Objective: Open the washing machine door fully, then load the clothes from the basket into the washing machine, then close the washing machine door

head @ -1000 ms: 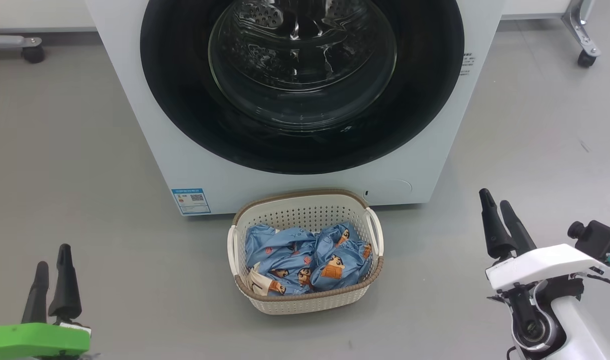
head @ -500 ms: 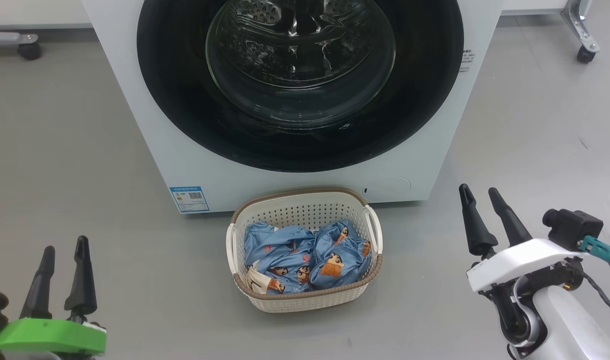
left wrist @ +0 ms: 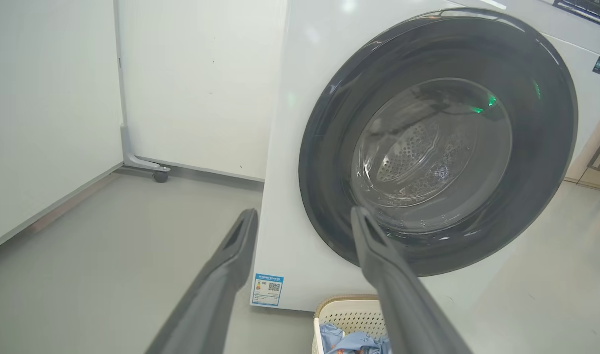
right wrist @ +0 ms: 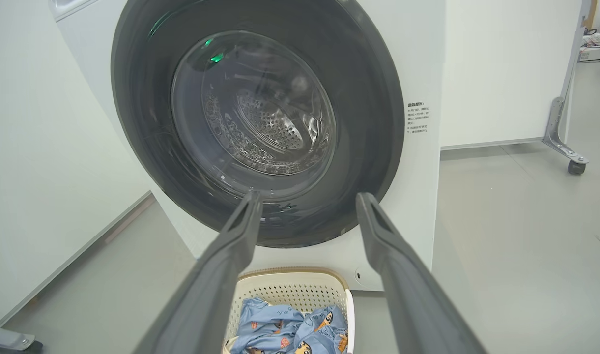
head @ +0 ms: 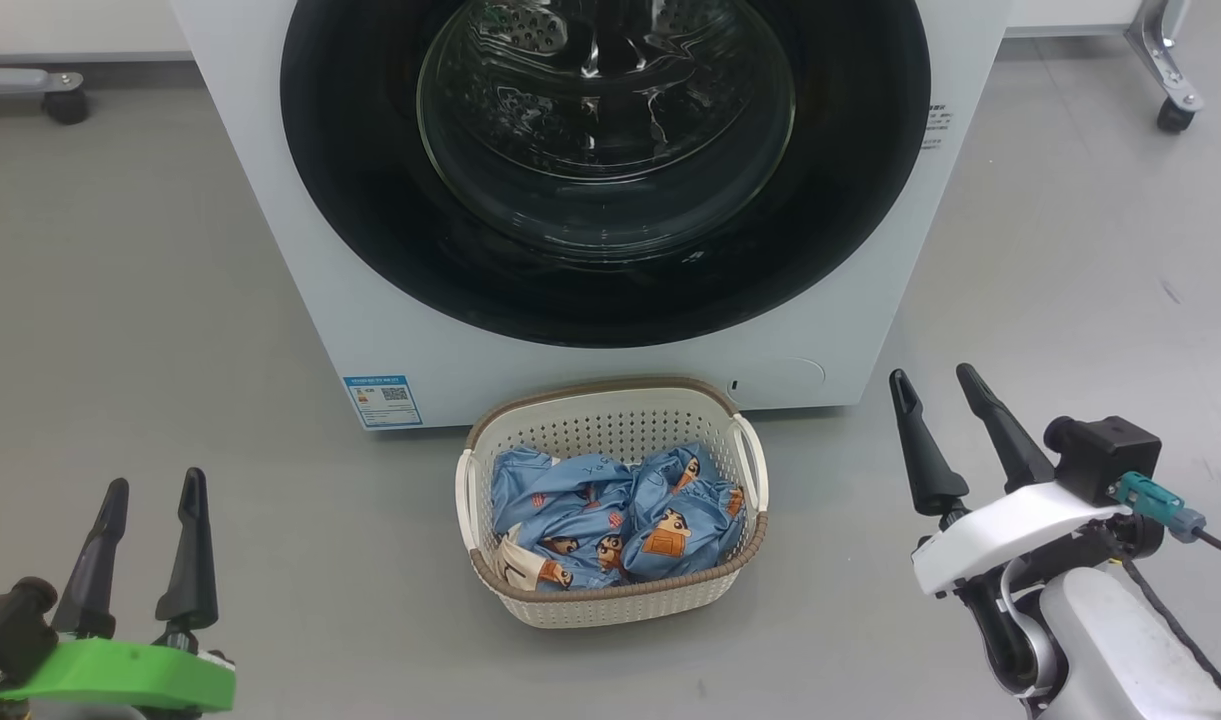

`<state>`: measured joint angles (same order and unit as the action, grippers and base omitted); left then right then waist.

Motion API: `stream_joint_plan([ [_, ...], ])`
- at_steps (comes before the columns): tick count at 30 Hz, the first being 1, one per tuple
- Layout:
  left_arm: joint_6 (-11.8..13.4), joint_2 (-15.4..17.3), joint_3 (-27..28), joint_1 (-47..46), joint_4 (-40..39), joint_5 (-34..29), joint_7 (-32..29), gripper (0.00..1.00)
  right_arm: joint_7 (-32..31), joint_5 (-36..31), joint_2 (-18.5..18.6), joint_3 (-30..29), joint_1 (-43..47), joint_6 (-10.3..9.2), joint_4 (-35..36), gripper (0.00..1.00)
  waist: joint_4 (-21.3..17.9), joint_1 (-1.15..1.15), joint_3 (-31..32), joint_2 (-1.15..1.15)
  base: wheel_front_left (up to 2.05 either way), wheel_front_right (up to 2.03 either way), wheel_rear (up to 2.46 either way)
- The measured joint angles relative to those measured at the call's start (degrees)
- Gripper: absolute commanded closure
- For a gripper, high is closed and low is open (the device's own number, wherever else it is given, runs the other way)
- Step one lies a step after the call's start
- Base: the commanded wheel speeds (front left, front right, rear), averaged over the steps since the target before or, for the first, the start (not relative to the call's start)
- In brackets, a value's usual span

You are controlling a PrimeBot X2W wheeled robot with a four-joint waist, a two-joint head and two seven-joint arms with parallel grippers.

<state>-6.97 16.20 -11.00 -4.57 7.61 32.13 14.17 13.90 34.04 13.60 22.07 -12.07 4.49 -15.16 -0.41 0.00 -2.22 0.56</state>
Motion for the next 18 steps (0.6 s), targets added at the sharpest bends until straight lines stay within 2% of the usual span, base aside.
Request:
stream_joint_plan([
  [18, -0.01, -1.30, 1.69, -0.03, 1.62, -0.47, 0.23, 0.00, 0.48, -1.80, -0.81, -0.59, -0.01, 0.07, -1.72, 0.00, -0.05, 0.00, 0.67, 0.00, 0.00, 0.00, 0.00],
])
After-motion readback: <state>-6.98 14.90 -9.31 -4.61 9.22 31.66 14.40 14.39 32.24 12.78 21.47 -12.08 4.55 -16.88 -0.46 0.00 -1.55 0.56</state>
